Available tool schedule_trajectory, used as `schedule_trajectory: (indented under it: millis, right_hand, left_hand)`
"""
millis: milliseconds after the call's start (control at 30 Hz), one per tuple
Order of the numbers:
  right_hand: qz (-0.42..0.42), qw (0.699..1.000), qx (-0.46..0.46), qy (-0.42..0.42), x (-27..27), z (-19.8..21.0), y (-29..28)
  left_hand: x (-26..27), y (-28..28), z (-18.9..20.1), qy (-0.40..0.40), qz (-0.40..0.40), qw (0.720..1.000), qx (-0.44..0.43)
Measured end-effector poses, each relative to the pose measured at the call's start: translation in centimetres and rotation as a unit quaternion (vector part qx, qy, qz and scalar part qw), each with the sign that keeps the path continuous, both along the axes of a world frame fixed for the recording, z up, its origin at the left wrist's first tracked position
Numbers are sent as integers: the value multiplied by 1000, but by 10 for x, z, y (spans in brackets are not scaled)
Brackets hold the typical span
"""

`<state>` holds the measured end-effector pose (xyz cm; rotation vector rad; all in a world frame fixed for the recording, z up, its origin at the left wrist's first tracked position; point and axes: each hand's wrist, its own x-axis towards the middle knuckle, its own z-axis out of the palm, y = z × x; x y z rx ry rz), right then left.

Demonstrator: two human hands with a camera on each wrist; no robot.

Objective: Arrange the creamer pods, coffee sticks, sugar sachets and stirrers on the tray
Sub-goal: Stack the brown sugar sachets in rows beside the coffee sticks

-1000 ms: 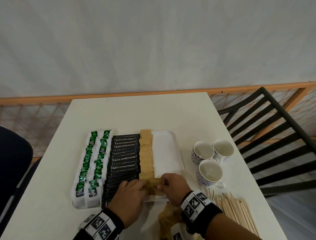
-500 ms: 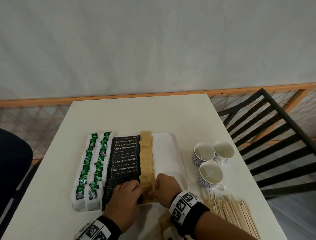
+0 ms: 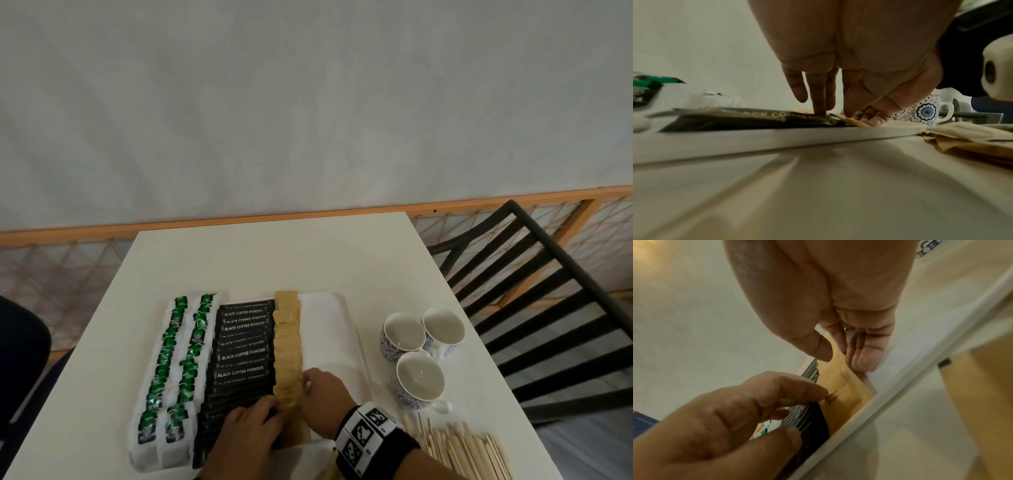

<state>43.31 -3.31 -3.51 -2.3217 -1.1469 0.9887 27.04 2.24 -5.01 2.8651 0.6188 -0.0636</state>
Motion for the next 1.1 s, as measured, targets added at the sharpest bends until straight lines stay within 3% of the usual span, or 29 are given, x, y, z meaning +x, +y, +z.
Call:
schedule_trajectory:
  millis: [100, 267, 500, 633, 733, 867, 967, 1100]
  right_hand:
    - [23, 1000, -17, -10, 4, 1, 2]
    - [25, 1000, -5, -10, 20, 19, -11]
    - [133, 990, -1, -37, 37, 54, -84]
    - [178, 980, -32, -85, 33, 49, -139]
    - [153, 980, -39, -120, 24, 38, -165]
    - [98, 981, 0, -166, 12, 24, -166]
    - [117, 971, 10, -207, 8, 12, -145]
    - [161, 960, -35, -226, 1, 6, -125]
  left_hand:
    - [1, 1, 2, -5, 0, 1000, 15]
    - [-6, -1, 0, -83, 11, 996, 22]
    - [-12, -33, 11, -33, -36, 998, -27]
    - [-2, -61, 19, -4, -52, 995, -86]
    - [7, -77, 13, 22, 3, 989, -145]
    - [20, -90, 5, 42, 60, 990, -119]
    - [26, -92, 1, 50, 93, 989, -106]
    - [28, -93, -2, 13, 123, 978, -171]
